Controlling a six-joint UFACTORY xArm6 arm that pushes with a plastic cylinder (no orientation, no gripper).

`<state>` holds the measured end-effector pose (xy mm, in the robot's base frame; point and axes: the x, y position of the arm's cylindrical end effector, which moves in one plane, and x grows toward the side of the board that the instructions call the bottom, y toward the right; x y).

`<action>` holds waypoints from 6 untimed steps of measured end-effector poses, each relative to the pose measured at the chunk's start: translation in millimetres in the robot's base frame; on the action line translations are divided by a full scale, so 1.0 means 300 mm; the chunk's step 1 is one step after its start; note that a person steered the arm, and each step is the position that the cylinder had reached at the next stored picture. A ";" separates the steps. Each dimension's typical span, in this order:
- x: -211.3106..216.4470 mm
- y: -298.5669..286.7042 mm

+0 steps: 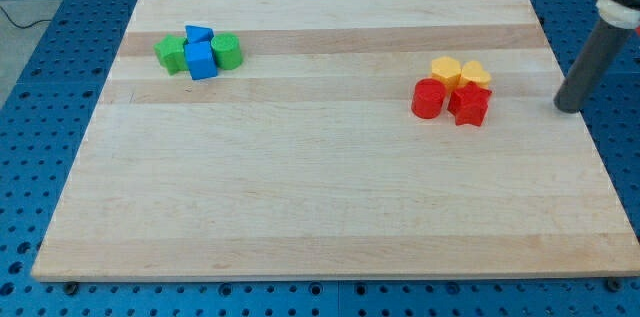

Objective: Move the red blocks towards the center

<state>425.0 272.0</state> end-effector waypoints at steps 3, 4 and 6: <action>0.000 -0.500; -0.005 -0.633; -0.039 -0.652</action>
